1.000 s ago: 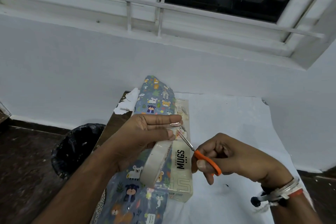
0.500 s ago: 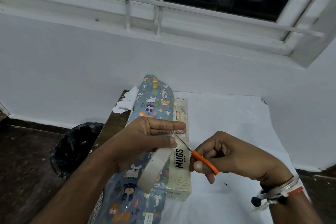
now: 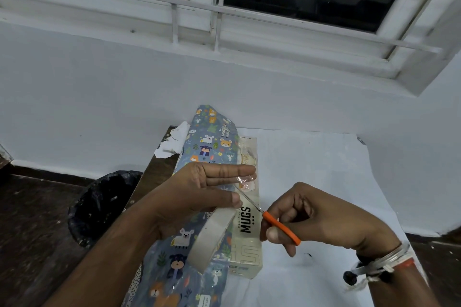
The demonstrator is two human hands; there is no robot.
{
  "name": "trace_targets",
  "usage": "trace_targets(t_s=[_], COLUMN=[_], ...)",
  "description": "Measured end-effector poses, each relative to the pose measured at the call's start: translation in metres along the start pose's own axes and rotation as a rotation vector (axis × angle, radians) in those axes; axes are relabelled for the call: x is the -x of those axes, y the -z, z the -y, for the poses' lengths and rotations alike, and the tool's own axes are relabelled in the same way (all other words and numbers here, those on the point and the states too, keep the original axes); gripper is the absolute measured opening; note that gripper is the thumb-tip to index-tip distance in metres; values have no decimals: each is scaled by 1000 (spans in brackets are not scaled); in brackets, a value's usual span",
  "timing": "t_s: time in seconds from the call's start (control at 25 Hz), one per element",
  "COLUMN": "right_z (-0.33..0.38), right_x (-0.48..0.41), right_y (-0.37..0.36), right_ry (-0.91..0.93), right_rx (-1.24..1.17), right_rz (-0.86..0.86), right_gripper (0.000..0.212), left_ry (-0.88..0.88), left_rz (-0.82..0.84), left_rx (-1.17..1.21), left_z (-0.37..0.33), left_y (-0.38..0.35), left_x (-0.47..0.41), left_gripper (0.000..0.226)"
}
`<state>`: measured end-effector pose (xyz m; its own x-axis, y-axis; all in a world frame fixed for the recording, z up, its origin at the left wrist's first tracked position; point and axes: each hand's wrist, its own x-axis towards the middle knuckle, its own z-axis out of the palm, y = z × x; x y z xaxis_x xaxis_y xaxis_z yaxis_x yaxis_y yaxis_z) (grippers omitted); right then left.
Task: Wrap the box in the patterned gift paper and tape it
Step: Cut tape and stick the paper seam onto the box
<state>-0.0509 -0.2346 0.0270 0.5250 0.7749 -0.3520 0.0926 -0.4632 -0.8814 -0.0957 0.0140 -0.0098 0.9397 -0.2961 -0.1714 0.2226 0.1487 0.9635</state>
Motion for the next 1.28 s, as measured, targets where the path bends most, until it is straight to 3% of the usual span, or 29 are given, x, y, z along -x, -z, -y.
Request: trace_targets(t_s=[0.16,0.36,0.64,0.84,0.96,1.04,1.08,1.2,1.28], right_z=[1,5,-4,5,6,6,5,10,18], right_x=[-4,-6,-14,-53,-57,-58,-60,-66,-68], right_y=[-4,-5,-2,-36,-37,-37,-37,-37,-39], right_ry=[-2,0,-24,-85,-98,-103,-72,133,203], right_rx=[48,149,451,1067,1182,1079,922,117,-257], right_rz=[2,-129,-644,-522,-432,-422,-503,-862,-892], right_gripper=[17,25,23,11,20,23,22,12,13], left_ry=[-40,-82,-176,-218,-208,-209,-212,-209,-211], left_rz=[-2,38,-40,-50,-63,-55,-50,-67,-77], left_rx=[12,41,90,72,77,66,61,59,37], left_z=[-2,-6,-10,-11,-9,-7,-6,-6,-6], left_y=[2,10,28,23,21,21,21,18,16], left_x=[2,6,13,11,10,9,9,8,7], left_gripper=[53,60,70,76,79,82,84,86,87])
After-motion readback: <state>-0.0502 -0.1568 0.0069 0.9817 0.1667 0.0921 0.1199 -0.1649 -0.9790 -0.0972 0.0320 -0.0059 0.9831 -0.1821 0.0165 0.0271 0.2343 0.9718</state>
